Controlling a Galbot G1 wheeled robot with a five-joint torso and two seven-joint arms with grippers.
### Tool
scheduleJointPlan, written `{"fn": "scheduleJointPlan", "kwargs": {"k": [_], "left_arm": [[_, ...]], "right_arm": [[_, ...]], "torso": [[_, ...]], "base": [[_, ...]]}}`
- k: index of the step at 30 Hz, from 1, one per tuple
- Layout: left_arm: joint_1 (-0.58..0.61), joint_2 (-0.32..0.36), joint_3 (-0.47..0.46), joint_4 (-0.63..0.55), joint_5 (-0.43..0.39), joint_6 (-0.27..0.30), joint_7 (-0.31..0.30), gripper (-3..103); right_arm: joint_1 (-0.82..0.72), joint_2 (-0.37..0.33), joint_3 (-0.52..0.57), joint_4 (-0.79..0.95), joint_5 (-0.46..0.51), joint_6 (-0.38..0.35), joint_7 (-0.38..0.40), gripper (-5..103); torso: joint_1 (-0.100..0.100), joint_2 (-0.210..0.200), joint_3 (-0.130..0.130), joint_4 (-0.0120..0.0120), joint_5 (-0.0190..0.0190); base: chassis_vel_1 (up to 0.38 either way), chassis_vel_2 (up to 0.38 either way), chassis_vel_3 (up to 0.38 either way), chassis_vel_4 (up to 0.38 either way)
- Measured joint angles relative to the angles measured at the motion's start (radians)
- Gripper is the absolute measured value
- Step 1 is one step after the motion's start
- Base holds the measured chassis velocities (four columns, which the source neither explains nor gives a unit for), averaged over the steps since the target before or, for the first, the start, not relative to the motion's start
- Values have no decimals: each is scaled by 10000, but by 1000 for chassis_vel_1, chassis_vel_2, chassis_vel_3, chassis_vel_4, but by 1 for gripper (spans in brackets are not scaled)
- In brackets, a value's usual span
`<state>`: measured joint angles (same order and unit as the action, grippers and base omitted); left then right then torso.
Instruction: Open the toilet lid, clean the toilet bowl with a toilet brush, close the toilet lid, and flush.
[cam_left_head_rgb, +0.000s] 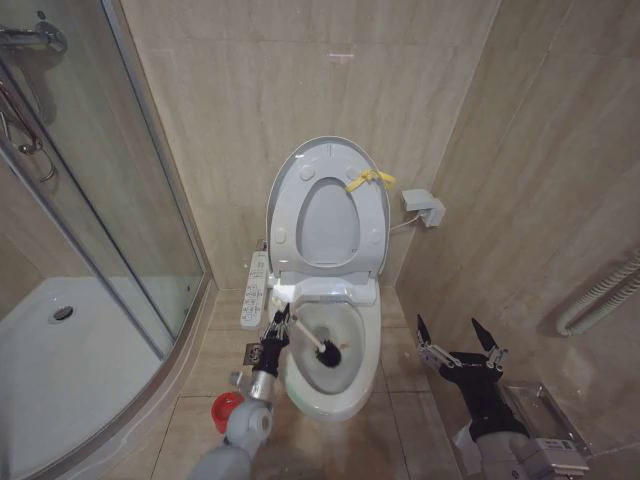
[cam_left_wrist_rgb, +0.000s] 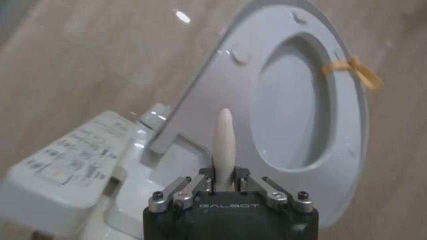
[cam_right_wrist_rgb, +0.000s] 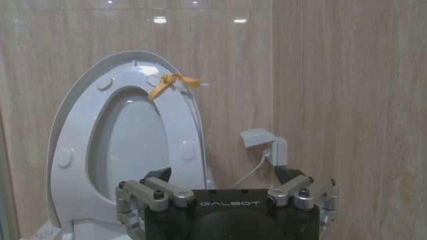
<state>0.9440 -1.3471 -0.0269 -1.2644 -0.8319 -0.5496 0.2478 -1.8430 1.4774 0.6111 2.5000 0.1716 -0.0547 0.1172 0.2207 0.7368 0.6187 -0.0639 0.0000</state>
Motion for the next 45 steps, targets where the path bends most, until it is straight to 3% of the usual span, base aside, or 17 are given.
{"fn": "scheduleJointPlan", "kwargs": {"k": [5, 12, 23, 32, 38, 41, 45], "left_arm": [[-862, 94, 600, 864, 297, -37, 649, 19], [-2421, -390, 1354, 2891, 970, -371, 1568, 19], [-4106, -1185, 1978, 4748, 1089, -779, 2213, 19], [-4047, -1619, 1786, 5506, 1275, -998, 2973, 19], [-3812, -1854, 1597, 5233, 539, -869, 3009, 19], [-3985, -1917, 1338, 5545, 1620, -1182, 3207, 19], [-4092, -1925, 1237, 5807, 2447, -1485, 3336, 19]], "right_arm": [[0, 0, 0, 0, 0, 0, 0, 100], [0, -2, 0, 0, 0, 0, 0, 100], [0, 0, 0, 0, 0, 0, 0, 100], [0, 0, 0, 0, 0, 0, 0, 100], [0, 0, 0, 0, 0, 0, 0, 100], [0, 0, 0, 0, 0, 0, 0, 100], [0, 0, 0, 0, 0, 0, 0, 100]], "torso": [[0, 0, 0, -2, 0], [1, -1, 1, -1, -3], [1, 0, 0, -3, 1], [0, -1, -1, 3, 1], [0, 0, -1, -3, -2], [0, -1, 0, -5, -1], [0, -1, -1, 0, 0]], "base": [[0, 0, 0, 0], [0, 0, 0, 0], [0, 0, 0, 0], [0, 0, 0, 0], [0, 0, 0, 0], [0, 0, 0, 0], [0, 0, 0, 0]]}}
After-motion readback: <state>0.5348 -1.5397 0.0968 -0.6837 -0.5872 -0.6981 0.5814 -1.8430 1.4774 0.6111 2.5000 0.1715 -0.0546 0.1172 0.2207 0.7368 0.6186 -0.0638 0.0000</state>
